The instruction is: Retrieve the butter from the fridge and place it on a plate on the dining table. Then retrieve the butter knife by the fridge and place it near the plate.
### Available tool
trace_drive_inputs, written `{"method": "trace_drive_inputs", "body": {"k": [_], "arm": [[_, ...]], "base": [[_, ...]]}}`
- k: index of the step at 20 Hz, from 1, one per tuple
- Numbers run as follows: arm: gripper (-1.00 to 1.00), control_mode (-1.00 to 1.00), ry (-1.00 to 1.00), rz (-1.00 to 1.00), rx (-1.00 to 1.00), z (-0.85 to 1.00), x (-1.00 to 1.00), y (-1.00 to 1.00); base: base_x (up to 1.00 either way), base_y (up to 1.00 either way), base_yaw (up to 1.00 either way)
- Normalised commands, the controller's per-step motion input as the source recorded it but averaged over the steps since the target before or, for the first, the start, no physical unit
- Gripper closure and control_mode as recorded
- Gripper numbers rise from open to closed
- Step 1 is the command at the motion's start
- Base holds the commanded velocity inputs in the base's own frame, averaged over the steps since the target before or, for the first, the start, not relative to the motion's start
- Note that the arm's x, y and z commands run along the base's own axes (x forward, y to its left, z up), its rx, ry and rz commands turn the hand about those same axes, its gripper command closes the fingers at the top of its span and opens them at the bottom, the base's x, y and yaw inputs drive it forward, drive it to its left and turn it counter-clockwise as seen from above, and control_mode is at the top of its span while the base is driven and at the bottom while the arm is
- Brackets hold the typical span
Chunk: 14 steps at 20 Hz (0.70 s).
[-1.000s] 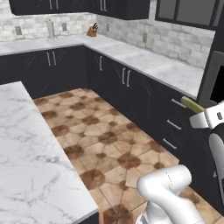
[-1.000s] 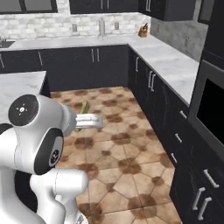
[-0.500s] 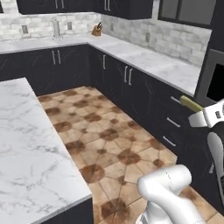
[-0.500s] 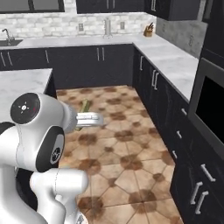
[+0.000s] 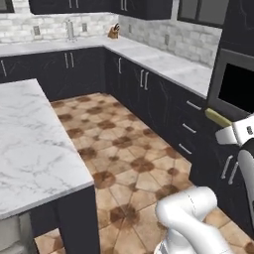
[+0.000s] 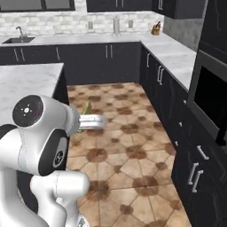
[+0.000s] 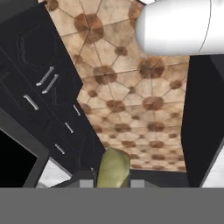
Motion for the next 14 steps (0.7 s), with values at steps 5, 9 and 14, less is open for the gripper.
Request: {"method": "trace_drive_inputs", "body": {"k": [5, 9, 14], "arm": [[1.0, 1.0, 0.0, 0.0, 0.0, 0.0, 0.0, 0.0], [1.0, 1.0, 0.0, 0.0, 0.0, 0.0, 0.0, 0.0], [1.0, 1.0, 0.0, 0.0, 0.0, 0.0, 0.0, 0.0]], "base": [[-0.66, 1.0, 0.1], [-0.68, 0.95, 0.22], [-0.71, 0.82, 0.29]]}}
